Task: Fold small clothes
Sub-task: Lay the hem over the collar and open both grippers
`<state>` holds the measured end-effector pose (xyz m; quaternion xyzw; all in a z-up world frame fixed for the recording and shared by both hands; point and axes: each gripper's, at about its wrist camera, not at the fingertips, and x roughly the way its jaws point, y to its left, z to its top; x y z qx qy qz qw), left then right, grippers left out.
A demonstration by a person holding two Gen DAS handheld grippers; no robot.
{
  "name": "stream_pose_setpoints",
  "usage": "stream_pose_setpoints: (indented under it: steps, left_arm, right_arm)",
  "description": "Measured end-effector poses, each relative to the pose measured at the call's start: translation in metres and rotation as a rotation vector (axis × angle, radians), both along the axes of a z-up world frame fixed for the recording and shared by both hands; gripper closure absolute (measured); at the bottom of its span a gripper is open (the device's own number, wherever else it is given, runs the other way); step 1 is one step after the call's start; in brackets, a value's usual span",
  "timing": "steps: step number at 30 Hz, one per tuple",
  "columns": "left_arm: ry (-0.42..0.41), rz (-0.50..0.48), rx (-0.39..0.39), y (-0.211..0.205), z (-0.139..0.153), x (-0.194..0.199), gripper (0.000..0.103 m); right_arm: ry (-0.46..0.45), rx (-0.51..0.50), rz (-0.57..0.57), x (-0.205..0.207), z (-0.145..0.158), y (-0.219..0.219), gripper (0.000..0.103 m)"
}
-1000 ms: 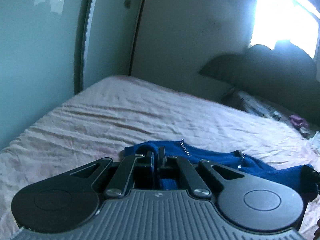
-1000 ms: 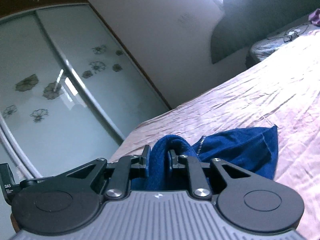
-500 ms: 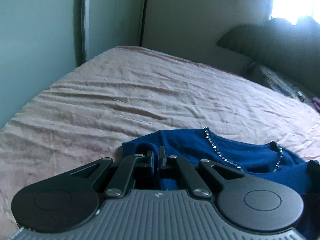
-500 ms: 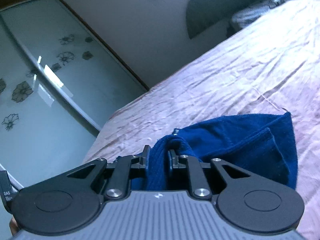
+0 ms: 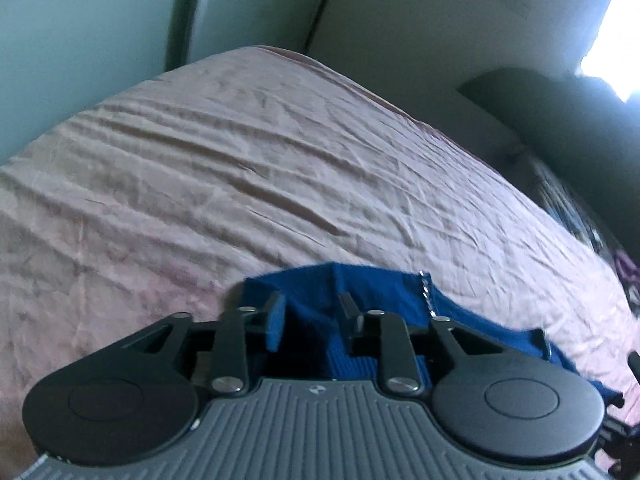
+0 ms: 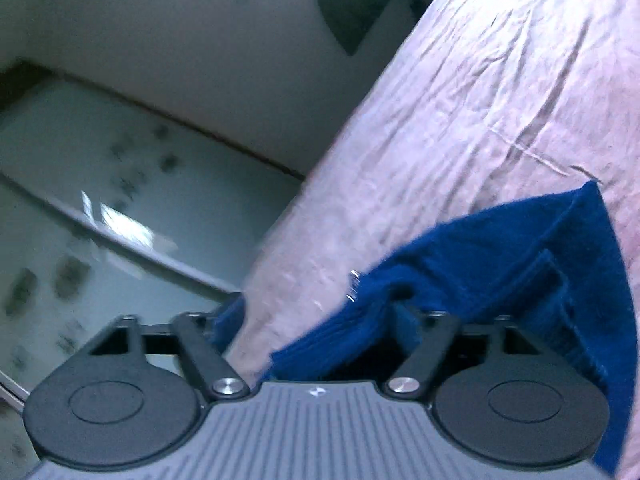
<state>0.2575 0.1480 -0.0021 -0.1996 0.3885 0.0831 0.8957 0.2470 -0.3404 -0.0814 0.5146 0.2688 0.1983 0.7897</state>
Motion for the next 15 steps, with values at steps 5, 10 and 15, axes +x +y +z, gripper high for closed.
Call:
stream_pose_setpoints:
  steps: [5,10,15]
  left_arm:
    - [-0.018,0.055,-0.049,0.018,0.006,-0.005,0.055]
    - [-0.039,0.023,0.027,0.019,0.017,-0.020,0.055]
    - [-0.082,-0.161,0.156,-0.004,0.027,-0.057,0.055]
  right_arm:
    - [-0.045,-0.011,-0.064,-0.012,0.009,-0.012,0.023]
    - [-0.147,-0.206,-0.132,-0.023,0.038,-0.012,0.018]
    - [-0.197,-0.335,-0.027,-0.033,0.059,-0.007,0.017]
